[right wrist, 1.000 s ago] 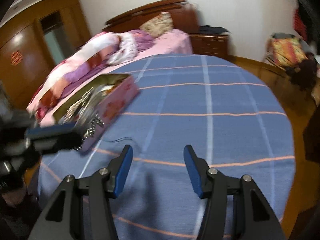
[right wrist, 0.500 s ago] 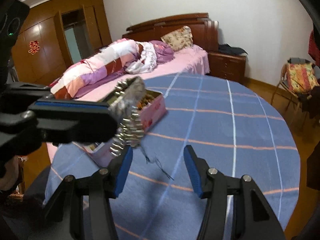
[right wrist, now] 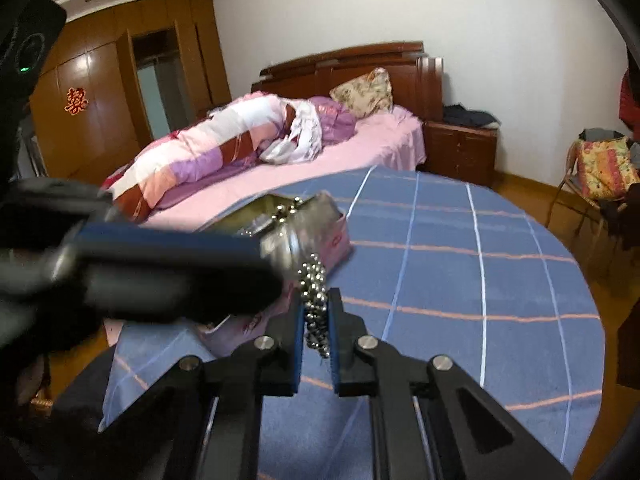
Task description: Organize jewelry
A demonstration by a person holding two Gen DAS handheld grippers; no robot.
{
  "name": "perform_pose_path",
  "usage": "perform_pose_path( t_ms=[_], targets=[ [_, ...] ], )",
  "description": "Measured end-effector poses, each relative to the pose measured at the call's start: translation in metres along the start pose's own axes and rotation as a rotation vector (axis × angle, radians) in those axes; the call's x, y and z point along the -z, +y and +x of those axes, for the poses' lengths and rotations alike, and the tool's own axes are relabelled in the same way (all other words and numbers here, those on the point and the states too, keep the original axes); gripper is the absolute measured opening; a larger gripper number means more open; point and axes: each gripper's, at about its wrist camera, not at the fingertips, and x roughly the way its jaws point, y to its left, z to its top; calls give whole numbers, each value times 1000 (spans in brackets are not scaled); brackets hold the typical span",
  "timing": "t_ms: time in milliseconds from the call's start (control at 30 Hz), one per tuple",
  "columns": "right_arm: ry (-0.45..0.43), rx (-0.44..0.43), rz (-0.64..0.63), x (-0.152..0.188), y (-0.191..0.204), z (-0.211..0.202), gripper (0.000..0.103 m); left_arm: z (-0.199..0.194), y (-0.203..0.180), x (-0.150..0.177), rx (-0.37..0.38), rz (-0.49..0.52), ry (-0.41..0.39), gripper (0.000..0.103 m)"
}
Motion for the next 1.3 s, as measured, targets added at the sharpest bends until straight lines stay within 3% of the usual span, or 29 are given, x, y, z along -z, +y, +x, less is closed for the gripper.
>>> perform_pose_path(
  t_ms=[367,667,700,767,833,867,1067,1133,1167,1200,1233,1300],
  targets=[
    [124,-14,9,24,-17,-3,13,17,12,14,26,-58,38,7],
    [276,85,-29,47,-45,-7,13,63,30,47,75,-192,157,0],
    [267,87,-4,46,-50,-9,18,63,28,48,70,-187,159,0],
    [253,70,22,43,-52,-10,19,61,27,47,75,-186,158,0],
    [223,58,6,37,-44,-10,38,57,28,44,66,-184,148,0],
    [216,51,-3,35,-41,-7,41,56,29,44,65,-186,146,0],
    [237,112,26,31,-37,19,42,42,21,50,15,-80,126,0],
    [242,115,24,30,-37,26,42,47,13,57,11,-27,166,9],
    [244,118,19,28,-35,30,42,49,9,61,1,-7,183,26],
    [254,97,18,28,-34,34,42,51,7,65,-35,10,189,36],
    [261,85,16,28,-32,36,41,53,4,68,-66,29,192,38],
    [290,94,-3,31,-30,44,41,56,6,75,-53,27,212,38]
  ],
)
